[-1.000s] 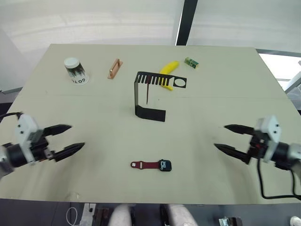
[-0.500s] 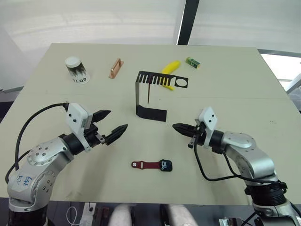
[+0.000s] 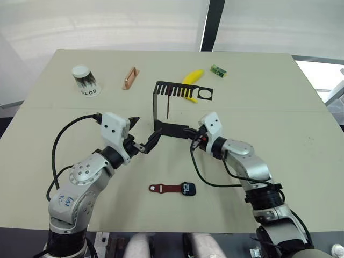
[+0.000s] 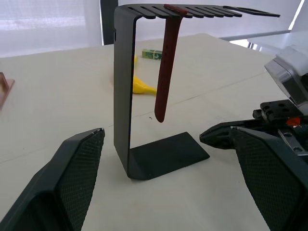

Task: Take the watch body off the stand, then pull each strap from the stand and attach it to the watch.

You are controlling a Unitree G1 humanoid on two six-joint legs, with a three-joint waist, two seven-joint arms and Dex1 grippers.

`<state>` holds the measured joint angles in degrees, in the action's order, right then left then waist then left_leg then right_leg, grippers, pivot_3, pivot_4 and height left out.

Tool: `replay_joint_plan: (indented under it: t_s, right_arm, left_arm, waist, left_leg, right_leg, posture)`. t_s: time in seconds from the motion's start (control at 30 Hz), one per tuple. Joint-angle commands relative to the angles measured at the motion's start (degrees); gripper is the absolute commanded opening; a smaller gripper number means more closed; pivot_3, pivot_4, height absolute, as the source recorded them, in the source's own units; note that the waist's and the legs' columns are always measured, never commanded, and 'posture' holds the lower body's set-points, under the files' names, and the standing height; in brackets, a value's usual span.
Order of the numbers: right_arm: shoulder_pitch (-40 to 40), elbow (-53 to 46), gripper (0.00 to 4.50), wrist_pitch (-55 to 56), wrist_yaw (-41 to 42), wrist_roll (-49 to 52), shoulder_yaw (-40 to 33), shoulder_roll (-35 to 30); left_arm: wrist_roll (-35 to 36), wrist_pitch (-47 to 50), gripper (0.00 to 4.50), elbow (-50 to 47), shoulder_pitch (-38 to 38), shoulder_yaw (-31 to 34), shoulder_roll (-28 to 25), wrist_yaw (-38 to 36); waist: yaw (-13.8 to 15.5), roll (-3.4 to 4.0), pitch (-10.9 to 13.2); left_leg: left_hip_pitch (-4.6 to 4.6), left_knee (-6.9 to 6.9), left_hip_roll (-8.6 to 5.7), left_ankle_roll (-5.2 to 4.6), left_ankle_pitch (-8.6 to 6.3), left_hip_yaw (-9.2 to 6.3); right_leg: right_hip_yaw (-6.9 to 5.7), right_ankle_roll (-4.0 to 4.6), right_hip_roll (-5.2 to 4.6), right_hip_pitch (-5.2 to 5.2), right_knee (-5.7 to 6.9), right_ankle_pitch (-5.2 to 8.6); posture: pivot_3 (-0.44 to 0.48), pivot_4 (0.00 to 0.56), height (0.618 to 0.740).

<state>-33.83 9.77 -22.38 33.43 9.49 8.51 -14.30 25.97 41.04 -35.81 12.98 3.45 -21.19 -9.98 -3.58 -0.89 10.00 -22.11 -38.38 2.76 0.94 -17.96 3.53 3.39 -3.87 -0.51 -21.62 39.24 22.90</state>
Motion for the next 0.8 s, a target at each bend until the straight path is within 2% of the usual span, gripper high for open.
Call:
replay_joint_plan:
  t_s: [0.03, 0.2, 0.43, 0.8]
  right_arm:
    - [-3.1, 4.2, 0.05, 3.6, -1.4, -1.7, 0.3, 1.9]
    - [-6.5, 11.6, 0.05, 5.9, -1.9, -3.5, -0.3, 3.5]
    - [-8.8, 18.7, 0.05, 1.5, -3.0, -6.1, 0.4, 4.0]
    - [-8.4, 18.3, 0.05, -0.6, -2.8, -6.4, 0.5, 4.0]
  left_arm:
    - [-2.4, -0.3, 4.5, -2.4, 1.1, -1.3, 0.4, 1.5]
    - [-4.5, -0.5, 4.5, -1.3, 2.7, -3.3, 1.2, 2.1]
    - [-7.4, -1.4, 4.5, -0.9, 2.5, -5.2, 1.8, 1.7]
    - [-17.0, -5.0, 4.5, 8.4, 9.0, -10.5, 8.3, 6.0]
  waist:
    - [-0.1, 0.0, 0.0]
    - [-0.1, 0.0, 0.0]
    - [-0.4, 0.0, 0.0]
    - [-0.8, -0.06, -0.1]
  left_leg:
    - [0.0, -0.01, 0.0, 0.0, 0.0, 0.0]
    - [0.0, -0.05, -0.01, 0.0, 0.0, 0.01]
    - [0.03, -0.07, 0.0, 0.01, 0.01, 0.0]
    - [0.05, -0.15, -0.01, 0.01, 0.0, -0.01]
  right_leg:
    - [0.0, 0.0, 0.0, 0.0, 0.0, 0.0]
    - [0.0, 0.0, -0.01, 0.0, 0.03, 0.0]
    - [-0.01, 0.0, -0.01, 0.0, 0.13, 0.0]
    - [-0.01, 0.0, -0.02, 0.06, 0.19, 0.0]
  posture:
    - [0.0, 0.15, 0.74]
    - [0.0, 0.15, 0.74]
    - [0.0, 0.15, 0.74]
    - [0.0, 0.15, 0.74]
